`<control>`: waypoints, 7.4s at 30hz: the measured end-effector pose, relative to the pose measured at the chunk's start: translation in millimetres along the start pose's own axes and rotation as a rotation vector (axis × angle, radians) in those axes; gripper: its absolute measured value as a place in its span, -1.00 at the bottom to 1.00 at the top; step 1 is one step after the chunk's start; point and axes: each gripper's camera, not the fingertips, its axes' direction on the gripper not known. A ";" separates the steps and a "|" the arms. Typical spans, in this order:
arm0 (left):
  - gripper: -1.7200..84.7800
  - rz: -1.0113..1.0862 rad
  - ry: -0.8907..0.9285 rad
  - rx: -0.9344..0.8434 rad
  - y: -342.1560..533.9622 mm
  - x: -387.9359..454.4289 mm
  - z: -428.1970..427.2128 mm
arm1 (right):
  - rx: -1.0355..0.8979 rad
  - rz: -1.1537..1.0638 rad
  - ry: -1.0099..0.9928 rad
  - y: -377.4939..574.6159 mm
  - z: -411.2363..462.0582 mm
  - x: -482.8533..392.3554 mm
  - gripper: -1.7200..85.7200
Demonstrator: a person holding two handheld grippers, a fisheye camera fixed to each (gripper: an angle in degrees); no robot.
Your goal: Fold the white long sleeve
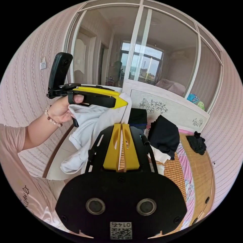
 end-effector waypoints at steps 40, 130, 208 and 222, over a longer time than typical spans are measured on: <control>-0.70 -0.006 0.237 -0.945 254.0 281.0 462.5 | -0.552 1.417 0.535 750.2 -271.3 19.3 -0.75; -0.98 0.030 0.233 -0.809 271.6 181.0 313.4 | -0.323 1.357 0.410 770.5 -395.9 -85.0 -0.95; -0.92 0.665 0.484 -0.945 191.8 692.7 965.0 | -0.357 1.796 0.851 881.2 -459.8 40.0 -0.96; -0.82 0.661 0.513 -0.851 156.1 728.0 975.8 | -0.320 1.978 0.987 913.0 -572.9 -21.2 -0.86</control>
